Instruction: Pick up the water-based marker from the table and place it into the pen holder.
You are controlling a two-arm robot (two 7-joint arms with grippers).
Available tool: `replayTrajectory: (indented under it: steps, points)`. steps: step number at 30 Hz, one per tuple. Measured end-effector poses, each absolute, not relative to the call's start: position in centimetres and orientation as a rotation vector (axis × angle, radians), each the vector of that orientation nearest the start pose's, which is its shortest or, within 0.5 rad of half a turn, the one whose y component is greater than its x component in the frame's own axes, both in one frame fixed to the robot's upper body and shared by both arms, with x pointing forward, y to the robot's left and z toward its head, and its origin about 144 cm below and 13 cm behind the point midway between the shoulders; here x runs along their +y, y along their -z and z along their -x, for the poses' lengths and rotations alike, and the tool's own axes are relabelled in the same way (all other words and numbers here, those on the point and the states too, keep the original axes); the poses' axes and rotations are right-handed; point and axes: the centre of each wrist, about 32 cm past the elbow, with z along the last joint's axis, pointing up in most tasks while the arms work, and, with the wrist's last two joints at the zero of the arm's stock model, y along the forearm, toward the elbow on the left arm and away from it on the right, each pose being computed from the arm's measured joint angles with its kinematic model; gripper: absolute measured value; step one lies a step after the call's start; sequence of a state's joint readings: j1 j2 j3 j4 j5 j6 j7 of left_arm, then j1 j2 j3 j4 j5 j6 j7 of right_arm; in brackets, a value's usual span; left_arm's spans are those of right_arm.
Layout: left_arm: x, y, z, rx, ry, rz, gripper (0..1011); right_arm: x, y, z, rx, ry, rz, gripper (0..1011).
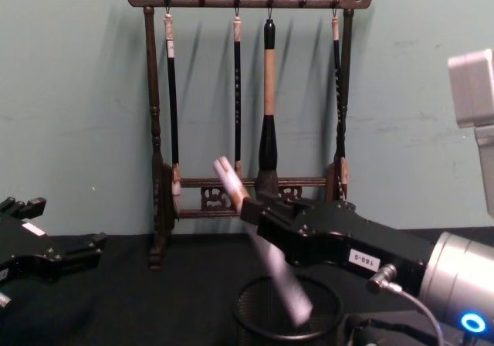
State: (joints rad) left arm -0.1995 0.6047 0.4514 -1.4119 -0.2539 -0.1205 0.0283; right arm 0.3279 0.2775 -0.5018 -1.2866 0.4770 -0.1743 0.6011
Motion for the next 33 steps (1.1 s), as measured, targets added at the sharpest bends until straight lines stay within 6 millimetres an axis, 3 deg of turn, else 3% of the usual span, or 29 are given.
replayTrajectory:
  steps: [21,27,33]
  points:
    - [31.0,-114.0,-48.9,-0.285,-1.248,-0.305,1001,-18.9,-114.0,-52.4,-0.006,0.602,-0.115,827]
    - [31.0,-114.0,-48.9,-0.285,-1.248,-0.305,1001,-19.9,-115.2,-52.4,-0.029,0.637,-0.141,1002]
    - [31.0,-114.0,-48.9,-0.285,-1.248,-0.305,1001,-22.0,-116.9,-52.1,-0.074,0.718,-0.166,1002]
